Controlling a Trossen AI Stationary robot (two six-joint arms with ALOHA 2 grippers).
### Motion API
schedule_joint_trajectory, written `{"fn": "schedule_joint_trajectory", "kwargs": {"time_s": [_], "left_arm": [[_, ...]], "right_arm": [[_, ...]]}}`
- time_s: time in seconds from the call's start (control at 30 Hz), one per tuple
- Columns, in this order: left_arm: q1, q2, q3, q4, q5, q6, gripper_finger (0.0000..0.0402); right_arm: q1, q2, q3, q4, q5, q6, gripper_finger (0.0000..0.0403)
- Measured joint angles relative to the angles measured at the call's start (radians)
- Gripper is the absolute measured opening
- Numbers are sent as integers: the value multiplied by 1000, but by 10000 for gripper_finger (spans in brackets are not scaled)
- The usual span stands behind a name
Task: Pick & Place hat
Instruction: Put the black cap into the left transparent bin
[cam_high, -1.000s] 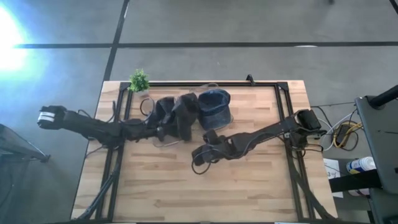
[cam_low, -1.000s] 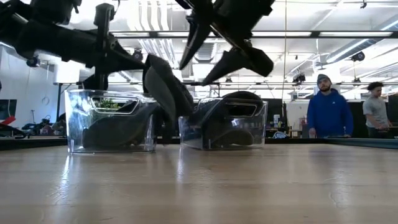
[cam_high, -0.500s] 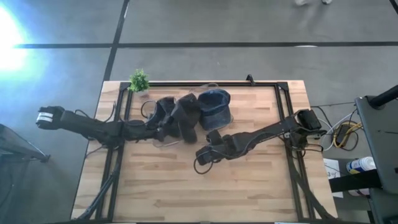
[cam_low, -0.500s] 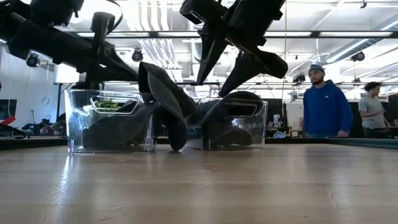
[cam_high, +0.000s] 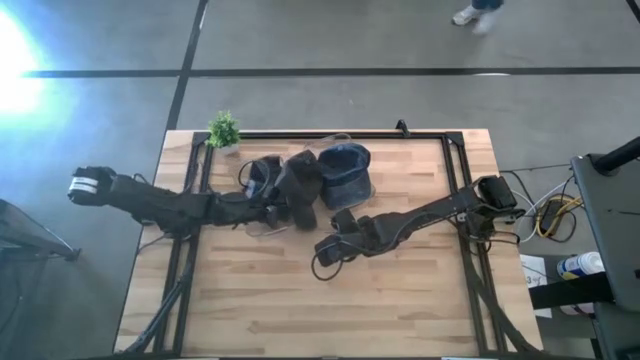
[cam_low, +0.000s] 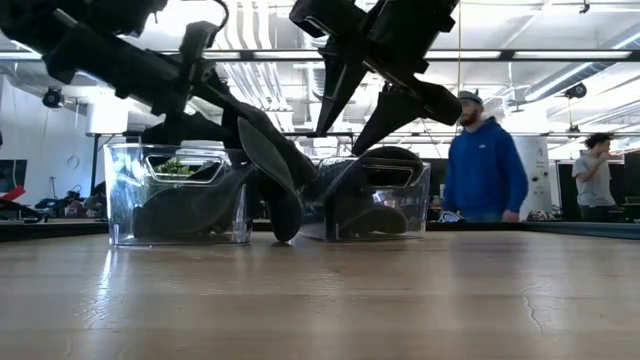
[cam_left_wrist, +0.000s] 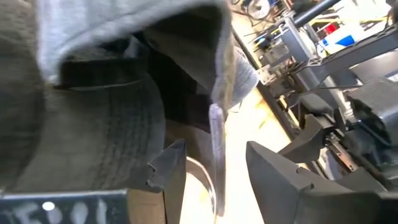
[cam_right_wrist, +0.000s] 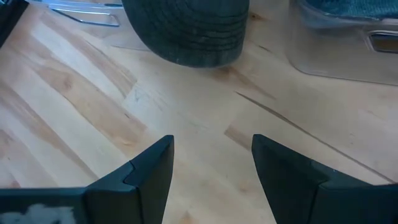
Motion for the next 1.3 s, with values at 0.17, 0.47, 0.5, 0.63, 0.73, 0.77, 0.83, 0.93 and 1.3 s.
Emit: {"fn": "schedule_joint_trajectory", "kwargs": {"time_s": [0.17, 0.47, 0.5, 0.63, 0.73, 0.77, 0.83, 0.93, 1.3], "left_arm": [[10, 80, 38, 0, 0, 16, 151], [10, 110, 88, 3, 10, 81, 13], [10, 105, 88, 1, 9, 83, 12], [8, 47, 85, -1, 10, 83, 7], [0, -25, 85, 12, 10, 96, 6], [-3, -51, 85, 20, 10, 107, 6], [-13, -110, 85, 20, 10, 125, 6], [-55, -203, 80, -4, -30, 131, 6], [-401, -445, 46, -173, -463, 250, 6]], "right_arm": [[2, 0, 0, -4, 0, -4, 214], [7, 0, 0, -42, -1, -11, 214], [7, 0, 0, -44, -1, -11, 214], [9, 0, 0, -47, 1, -18, 214], [9, -1, 0, -52, 1, -19, 214], [9, -1, 0, -53, 1, -20, 214], [9, -1, 0, -52, 1, -21, 214], [9, -1, 0, -53, 1, -21, 214], [8, -2, 0, -47, 1, -21, 214]]}}
